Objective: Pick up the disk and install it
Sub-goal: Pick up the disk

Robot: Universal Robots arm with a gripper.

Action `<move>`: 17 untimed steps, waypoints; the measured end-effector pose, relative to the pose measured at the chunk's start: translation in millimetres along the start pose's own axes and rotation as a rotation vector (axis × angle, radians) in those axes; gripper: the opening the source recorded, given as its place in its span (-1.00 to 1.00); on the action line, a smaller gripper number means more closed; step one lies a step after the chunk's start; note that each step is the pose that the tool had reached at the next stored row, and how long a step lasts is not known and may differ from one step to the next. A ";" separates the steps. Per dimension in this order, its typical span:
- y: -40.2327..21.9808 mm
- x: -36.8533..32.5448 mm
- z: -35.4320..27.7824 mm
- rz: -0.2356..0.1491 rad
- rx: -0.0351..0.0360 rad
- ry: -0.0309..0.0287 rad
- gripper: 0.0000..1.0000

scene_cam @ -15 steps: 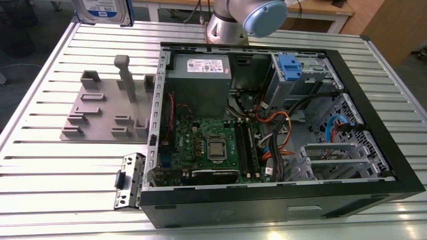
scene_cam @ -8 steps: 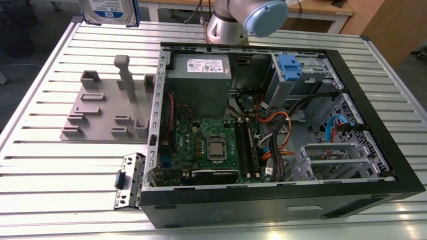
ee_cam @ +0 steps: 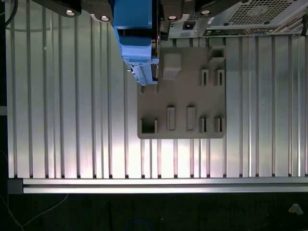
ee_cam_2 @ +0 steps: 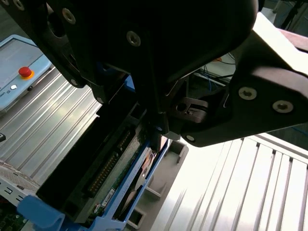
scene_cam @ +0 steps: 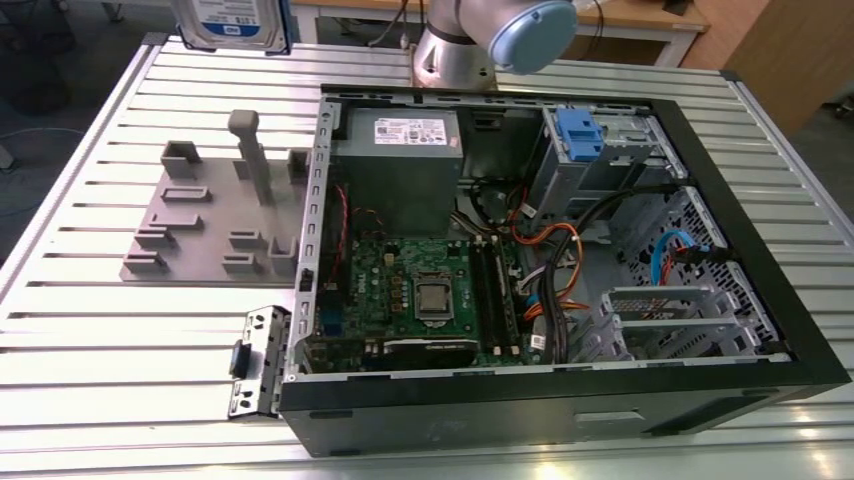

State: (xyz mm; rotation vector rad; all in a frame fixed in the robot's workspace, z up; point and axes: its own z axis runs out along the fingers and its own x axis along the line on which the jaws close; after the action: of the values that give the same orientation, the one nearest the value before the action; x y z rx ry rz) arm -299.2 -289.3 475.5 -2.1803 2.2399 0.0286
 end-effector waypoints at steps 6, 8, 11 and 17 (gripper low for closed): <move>-10.1 0.0 0.1 0.000 0.0000 0.0000 -0.27; -13.5 0.0 0.2 0.000 0.0001 0.0000 -0.27; -19.0 0.1 0.3 0.000 0.0001 -0.0001 -0.27; -30.5 0.0 0.4 0.000 0.0001 -0.0001 -0.27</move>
State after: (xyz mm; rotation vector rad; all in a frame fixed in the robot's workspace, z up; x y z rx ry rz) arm -268.7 -290.2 475.0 -2.1802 2.2398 0.0286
